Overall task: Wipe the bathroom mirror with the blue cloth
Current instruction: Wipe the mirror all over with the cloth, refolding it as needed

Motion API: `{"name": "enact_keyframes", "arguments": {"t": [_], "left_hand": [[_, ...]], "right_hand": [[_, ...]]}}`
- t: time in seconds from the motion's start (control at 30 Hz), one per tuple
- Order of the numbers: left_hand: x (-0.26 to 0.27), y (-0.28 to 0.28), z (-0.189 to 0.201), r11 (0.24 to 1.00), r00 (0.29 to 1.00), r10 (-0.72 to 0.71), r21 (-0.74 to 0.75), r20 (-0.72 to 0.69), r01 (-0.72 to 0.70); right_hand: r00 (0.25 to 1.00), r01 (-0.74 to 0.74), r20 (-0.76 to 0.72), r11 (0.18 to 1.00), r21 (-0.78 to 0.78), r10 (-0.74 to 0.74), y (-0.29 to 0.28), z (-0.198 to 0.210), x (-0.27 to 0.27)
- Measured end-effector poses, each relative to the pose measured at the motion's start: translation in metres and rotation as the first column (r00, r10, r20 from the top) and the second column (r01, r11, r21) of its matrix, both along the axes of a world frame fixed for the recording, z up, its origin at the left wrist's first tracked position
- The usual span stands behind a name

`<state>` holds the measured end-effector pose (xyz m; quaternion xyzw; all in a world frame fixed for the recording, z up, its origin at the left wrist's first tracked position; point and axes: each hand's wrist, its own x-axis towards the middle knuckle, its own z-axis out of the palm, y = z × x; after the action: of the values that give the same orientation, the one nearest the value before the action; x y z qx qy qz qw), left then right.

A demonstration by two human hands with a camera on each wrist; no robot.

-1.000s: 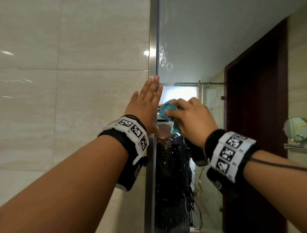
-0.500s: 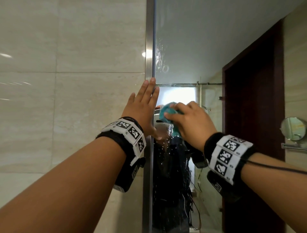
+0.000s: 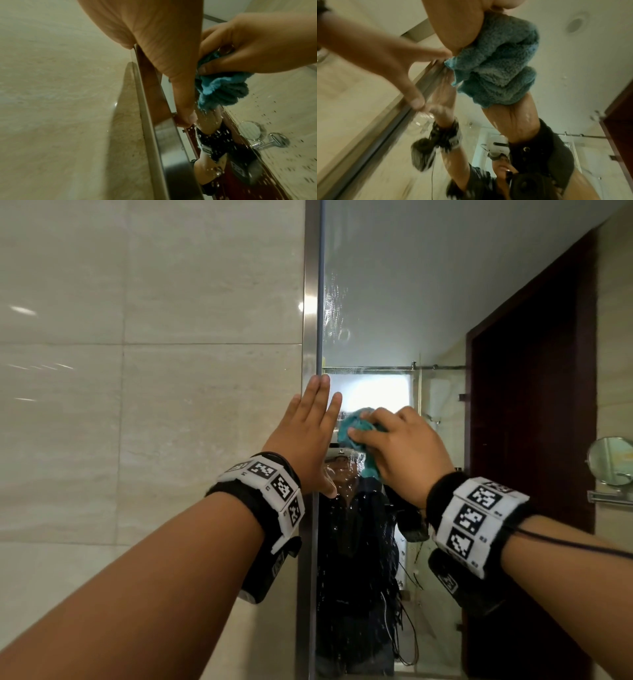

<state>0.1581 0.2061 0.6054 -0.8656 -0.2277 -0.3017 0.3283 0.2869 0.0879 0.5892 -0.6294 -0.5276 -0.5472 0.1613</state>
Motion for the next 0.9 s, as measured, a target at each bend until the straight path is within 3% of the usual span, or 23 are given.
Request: {"name": "enact_keyframes", "arguments": {"t": [0.1,0.17,0.3,0.37,0.5,0.6,0.63,0.77,0.83,0.9], "left_hand": [[-0.001,-0.003,0.001,1.000,1.000,0.019,0.001,0.000,-0.019],[-0.001,-0.004,0.002,1.000,1.000,0.018,-0.007,-0.005,-0.018],[-0.002,-0.004,0.001,1.000,1.000,-0.001,-0.015,0.002,0.001],[-0.002,-0.004,0.000,1.000,1.000,-0.004,-0.019,0.005,0.004],[-0.001,-0.006,0.000,1.000,1.000,0.013,-0.012,0.004,-0.012],[-0.001,-0.005,0.001,1.000,1.000,0.017,-0.015,0.006,-0.017],[-0.001,-0.005,0.001,1.000,1.000,0.012,-0.015,0.006,-0.012],[-0.001,-0.004,0.002,1.000,1.000,0.000,-0.022,0.005,0.000],[-0.001,-0.005,0.002,1.000,1.000,0.002,-0.019,0.006,-0.002],[-0.001,-0.007,0.002,1.000,1.000,0.008,-0.016,0.009,-0.008]], "right_hand": [[0.998,0.049,0.044,0.996,-0.078,-0.046,-0.006,0.002,0.000],[0.997,0.081,-0.001,0.994,-0.067,-0.081,-0.009,0.018,0.002],[0.984,0.011,-0.174,0.981,0.193,0.023,-0.009,0.043,0.012],[0.989,0.005,-0.145,0.990,0.143,0.016,-0.007,0.030,0.008],[0.999,-0.001,0.046,0.993,-0.115,0.006,-0.009,-0.014,-0.004],[0.996,0.008,0.086,0.981,-0.196,0.009,-0.013,-0.005,0.001],[0.998,0.005,0.061,0.984,-0.177,0.006,-0.014,0.004,0.002],[0.976,-0.031,-0.209,0.986,0.163,0.065,-0.014,0.030,0.009],[0.981,-0.030,-0.188,0.990,0.136,0.055,-0.014,0.017,0.005],[0.995,-0.011,-0.095,1.000,-0.016,0.010,-0.015,-0.005,0.003]]}}
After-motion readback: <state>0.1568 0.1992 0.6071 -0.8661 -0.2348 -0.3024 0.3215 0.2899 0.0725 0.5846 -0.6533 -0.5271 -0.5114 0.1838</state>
